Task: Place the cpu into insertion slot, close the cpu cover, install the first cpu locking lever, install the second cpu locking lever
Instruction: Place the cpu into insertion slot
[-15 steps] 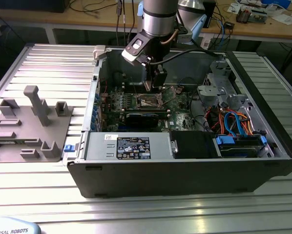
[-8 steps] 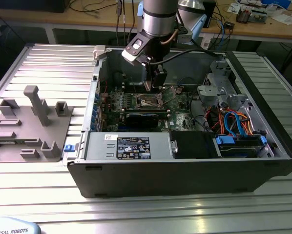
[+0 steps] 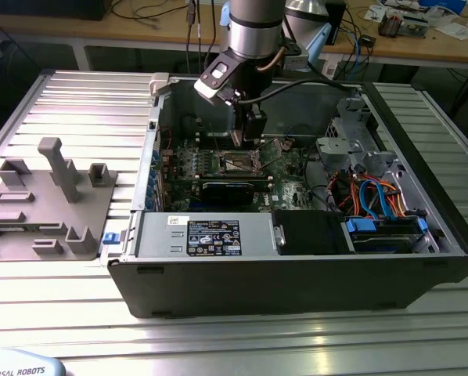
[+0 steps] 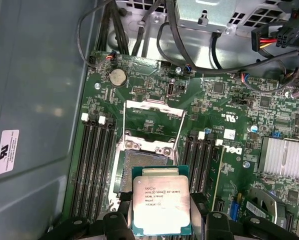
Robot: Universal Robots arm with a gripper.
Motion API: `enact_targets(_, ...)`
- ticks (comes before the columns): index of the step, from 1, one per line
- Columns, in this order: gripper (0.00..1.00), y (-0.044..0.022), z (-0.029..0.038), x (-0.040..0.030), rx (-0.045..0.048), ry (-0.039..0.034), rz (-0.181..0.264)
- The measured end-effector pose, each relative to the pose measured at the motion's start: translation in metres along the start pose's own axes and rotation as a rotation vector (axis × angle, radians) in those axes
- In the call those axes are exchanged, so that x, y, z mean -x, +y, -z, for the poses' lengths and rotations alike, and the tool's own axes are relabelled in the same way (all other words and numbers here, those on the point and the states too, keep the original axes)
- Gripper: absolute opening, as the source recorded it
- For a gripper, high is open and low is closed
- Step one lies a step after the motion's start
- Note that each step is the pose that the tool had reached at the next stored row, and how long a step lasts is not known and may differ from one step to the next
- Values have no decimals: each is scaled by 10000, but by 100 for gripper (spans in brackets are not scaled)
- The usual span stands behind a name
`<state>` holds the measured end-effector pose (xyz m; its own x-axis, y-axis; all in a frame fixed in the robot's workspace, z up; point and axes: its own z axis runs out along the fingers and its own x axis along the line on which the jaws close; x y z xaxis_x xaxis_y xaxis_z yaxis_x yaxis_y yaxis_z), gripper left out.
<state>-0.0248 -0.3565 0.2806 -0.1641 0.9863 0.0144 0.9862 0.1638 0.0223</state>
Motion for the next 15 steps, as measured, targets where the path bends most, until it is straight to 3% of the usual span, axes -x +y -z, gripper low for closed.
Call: enact_targets(15,54,0,-2,0,3,-5,-219)
